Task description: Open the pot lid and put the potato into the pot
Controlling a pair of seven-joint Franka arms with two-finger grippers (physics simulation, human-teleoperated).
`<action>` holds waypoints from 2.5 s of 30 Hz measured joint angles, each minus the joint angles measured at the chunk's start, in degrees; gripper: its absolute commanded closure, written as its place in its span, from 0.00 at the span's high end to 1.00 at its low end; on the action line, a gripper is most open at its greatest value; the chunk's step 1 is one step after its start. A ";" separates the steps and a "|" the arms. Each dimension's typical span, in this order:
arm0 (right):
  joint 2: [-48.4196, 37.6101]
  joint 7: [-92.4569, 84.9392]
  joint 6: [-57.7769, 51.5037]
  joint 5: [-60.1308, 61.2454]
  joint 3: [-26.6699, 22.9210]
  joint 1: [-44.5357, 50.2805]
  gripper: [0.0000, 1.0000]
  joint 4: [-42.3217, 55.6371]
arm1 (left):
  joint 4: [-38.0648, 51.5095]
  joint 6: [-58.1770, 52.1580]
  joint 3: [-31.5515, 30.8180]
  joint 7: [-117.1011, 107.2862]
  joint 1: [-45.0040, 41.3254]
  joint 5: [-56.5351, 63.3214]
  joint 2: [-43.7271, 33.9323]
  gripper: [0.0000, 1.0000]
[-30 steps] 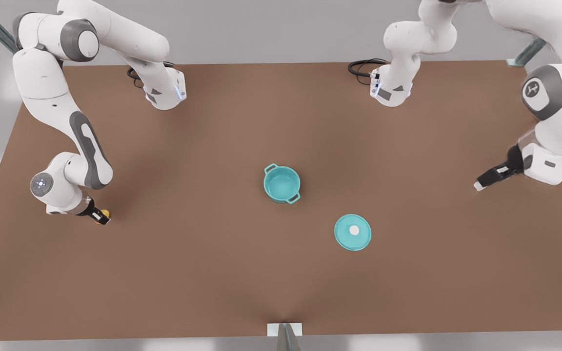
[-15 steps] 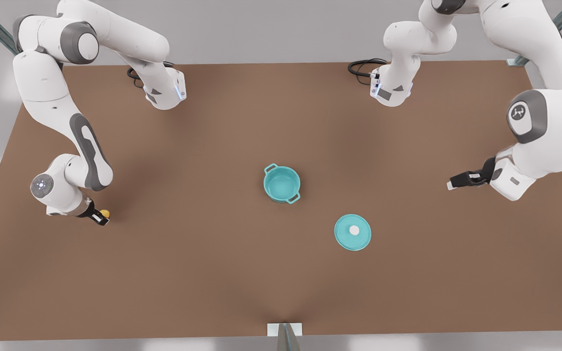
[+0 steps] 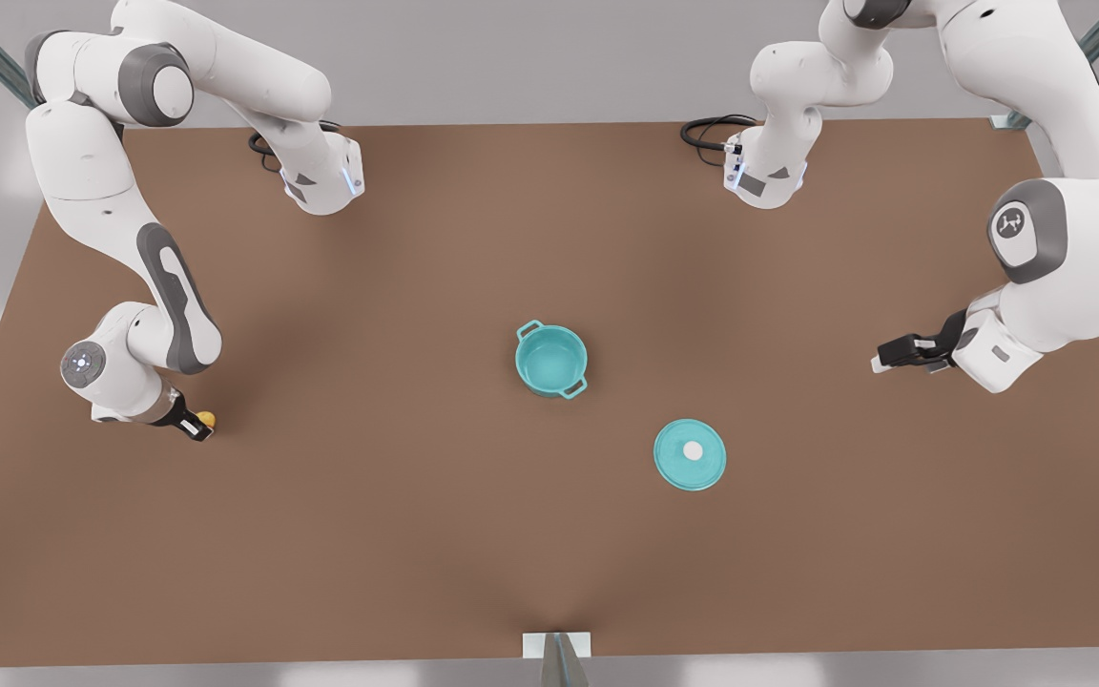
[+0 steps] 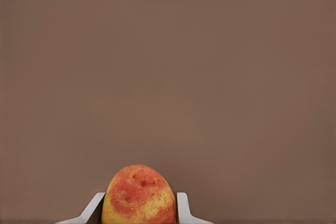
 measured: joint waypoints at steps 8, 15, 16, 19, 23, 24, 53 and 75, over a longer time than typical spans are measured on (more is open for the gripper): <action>-5.13 -0.02 -0.54 0.31 2.29 0.14 0.52 -1.08 | -0.12 0.07 -0.11 1.45 -0.11 0.01 -0.05 1.00; -11.67 1.28 -4.85 0.61 10.22 0.70 0.51 -1.47 | 0.08 0.05 0.00 2.30 -0.05 0.21 -0.15 1.00; -12.22 1.76 -5.48 0.66 11.45 0.76 0.51 -1.72 | 0.12 0.03 0.10 2.40 -0.04 0.24 -0.16 1.00; -13.47 3.45 -6.83 0.95 14.59 1.00 0.49 -2.65 | 0.29 0.08 0.23 2.66 0.19 0.34 -0.18 1.00; -15.39 6.13 -8.09 1.21 16.32 2.93 0.49 -3.69 | 0.32 0.13 0.24 2.95 0.18 0.40 -0.18 1.00; -15.87 6.89 -8.46 1.43 17.39 3.04 0.49 -3.93 | 0.32 0.15 0.24 3.01 0.17 0.41 -0.18 1.00; -18.39 31.08 -14.40 12.09 19.56 29.32 0.49 -2.87 | 0.27 2.14 -0.14 2.97 -0.05 0.66 -0.54 1.00; -3.80 49.99 -14.36 20.31 -9.79 69.62 0.48 16.62 | 0.11 2.80 0.23 3.30 1.29 0.42 0.42 1.00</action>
